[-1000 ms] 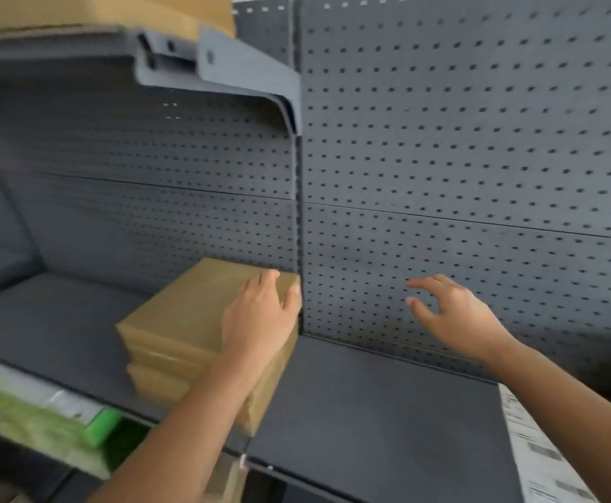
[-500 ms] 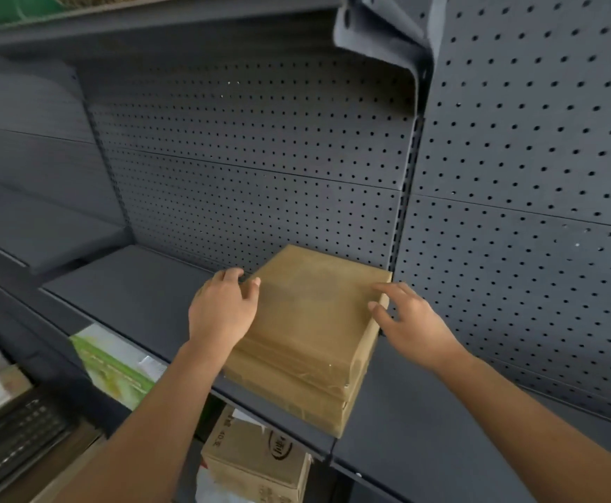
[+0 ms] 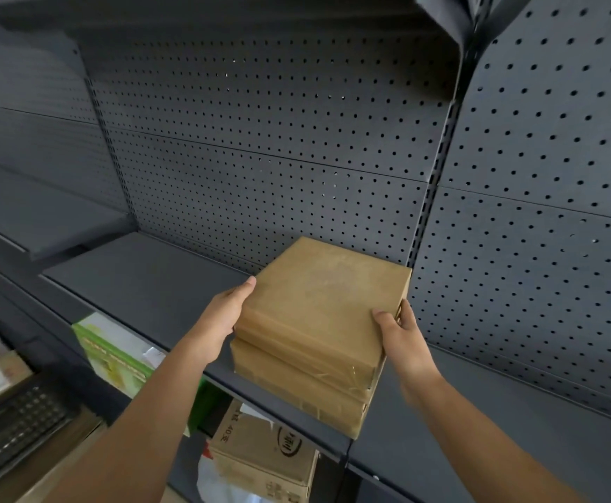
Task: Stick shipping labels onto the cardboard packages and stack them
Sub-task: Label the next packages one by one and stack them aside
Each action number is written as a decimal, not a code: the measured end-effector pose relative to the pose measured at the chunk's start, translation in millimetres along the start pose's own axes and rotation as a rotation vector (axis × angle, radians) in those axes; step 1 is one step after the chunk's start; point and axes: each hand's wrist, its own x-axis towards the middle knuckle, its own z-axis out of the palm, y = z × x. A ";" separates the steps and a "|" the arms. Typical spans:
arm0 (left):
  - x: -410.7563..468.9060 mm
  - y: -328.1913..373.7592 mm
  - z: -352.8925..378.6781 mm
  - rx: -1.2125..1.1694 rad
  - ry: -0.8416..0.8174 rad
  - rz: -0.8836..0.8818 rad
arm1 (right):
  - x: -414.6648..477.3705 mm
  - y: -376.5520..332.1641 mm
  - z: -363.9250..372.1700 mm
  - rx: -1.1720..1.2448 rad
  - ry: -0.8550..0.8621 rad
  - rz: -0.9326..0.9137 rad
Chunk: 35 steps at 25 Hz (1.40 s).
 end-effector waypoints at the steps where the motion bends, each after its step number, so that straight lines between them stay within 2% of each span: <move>1: -6.1 3.0 1.5 0.002 -0.021 0.002 | -0.8 -0.7 0.3 0.015 0.007 0.013; 8: -58.0 22.9 24.3 0.113 0.001 0.102 | -11.1 -9.9 -19.1 0.082 0.012 0.033; 15: -111.9 28.7 87.4 0.149 -0.036 0.258 | -35.7 -17.4 -100.1 0.108 0.066 0.023; 27: -159.2 -18.9 231.9 0.242 -0.258 0.238 | -91.8 30.6 -255.9 0.127 0.269 0.071; 35: -175.2 -49.3 275.0 0.320 -0.314 0.217 | -108.3 70.0 -298.8 0.152 0.301 0.128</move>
